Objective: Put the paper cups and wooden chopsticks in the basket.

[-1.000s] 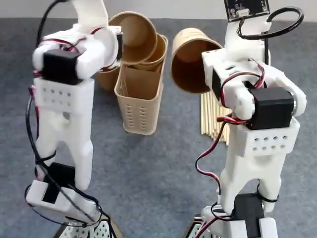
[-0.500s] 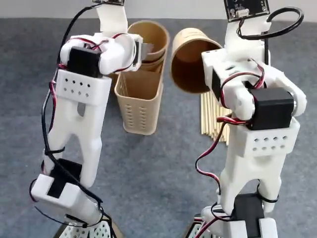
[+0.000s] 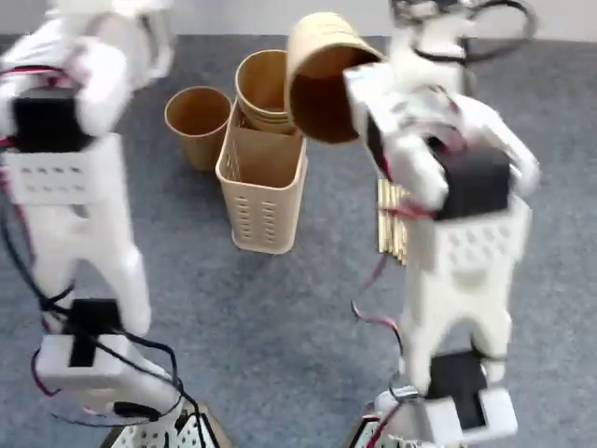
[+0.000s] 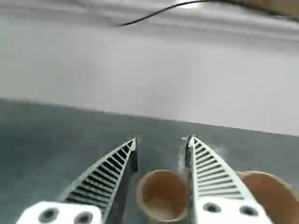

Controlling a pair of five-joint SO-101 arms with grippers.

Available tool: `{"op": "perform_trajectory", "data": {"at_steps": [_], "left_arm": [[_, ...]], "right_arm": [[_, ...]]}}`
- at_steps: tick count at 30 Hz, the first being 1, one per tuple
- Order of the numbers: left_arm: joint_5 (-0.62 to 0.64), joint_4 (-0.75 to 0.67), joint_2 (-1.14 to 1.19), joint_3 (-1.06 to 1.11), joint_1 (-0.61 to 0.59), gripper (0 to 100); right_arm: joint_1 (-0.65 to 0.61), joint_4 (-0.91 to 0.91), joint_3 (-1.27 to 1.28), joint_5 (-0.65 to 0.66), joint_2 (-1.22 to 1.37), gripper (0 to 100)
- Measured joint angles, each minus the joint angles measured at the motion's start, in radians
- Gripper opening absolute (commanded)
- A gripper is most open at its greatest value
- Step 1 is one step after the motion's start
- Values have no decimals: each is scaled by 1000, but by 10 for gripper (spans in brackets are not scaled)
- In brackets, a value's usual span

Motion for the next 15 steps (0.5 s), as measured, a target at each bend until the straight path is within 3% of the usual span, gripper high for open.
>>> {"op": "perform_trajectory", "data": {"at_steps": [8,12,15], "left_arm": [[0,23,0,114,-252,196],[0,-8,0,173,-311,196],[0,-25,0,221,-321,196]], "right_arm": [[-51,-64,2,-18,216,5],[-61,-68,2,-21,232,8],[-78,-75,-6,-21,232,109]]}}
